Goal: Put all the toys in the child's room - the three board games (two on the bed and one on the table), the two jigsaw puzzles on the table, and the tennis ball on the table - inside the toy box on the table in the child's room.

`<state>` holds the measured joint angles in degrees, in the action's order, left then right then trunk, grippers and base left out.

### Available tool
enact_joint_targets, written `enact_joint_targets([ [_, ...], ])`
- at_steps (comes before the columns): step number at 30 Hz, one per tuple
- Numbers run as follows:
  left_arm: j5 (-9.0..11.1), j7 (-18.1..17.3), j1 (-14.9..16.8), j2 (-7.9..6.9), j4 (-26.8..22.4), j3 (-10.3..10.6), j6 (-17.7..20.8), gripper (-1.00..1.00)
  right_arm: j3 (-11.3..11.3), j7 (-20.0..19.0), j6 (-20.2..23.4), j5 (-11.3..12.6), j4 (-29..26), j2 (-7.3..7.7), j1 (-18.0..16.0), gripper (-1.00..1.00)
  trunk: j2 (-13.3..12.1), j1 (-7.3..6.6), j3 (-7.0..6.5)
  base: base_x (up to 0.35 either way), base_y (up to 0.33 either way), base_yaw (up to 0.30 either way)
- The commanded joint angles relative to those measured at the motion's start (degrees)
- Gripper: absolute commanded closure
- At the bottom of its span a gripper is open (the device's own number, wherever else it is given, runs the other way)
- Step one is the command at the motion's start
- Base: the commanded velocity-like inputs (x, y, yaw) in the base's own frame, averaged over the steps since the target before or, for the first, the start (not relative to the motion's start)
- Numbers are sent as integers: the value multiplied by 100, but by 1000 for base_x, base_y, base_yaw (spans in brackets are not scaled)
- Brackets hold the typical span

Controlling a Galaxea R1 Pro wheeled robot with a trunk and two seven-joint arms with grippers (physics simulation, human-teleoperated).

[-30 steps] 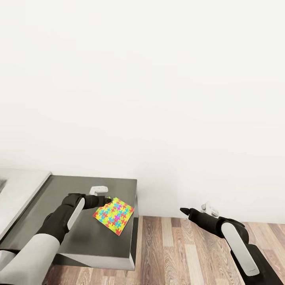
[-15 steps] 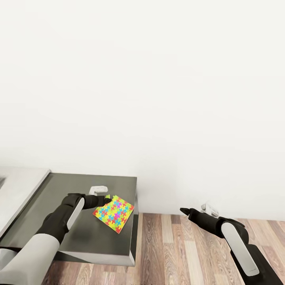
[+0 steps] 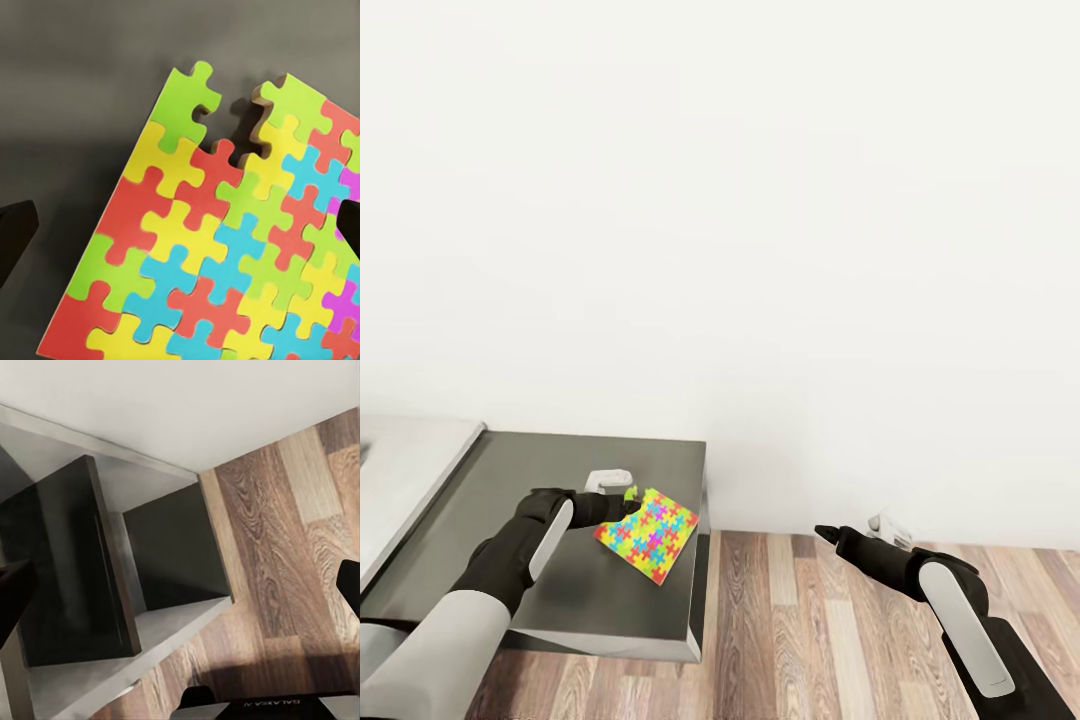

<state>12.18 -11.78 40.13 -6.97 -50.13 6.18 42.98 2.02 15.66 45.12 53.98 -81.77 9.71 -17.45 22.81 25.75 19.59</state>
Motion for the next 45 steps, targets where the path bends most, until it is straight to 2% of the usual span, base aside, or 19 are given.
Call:
enact_joint_targets([
  [1, 30, 9, 4, -6, -6, 14, 26, -100, 9, 60, 6, 60, -8, 5, -4, -100, 11, 3, 20, 0, 0, 0],
  [32, 30, 8, 4, -6, -6, 15, 18, -100, 0, 56, -1, 60, -6, 6, -4, -100, 11, 3, 306, 0, 0, 0],
  [45, 30, 1, 4, -6, -6, 15, 18, -100, 23, 51, -199, 68, -8, 8, -4, -100, 11, 3, 325, 0, -48, 0],
])
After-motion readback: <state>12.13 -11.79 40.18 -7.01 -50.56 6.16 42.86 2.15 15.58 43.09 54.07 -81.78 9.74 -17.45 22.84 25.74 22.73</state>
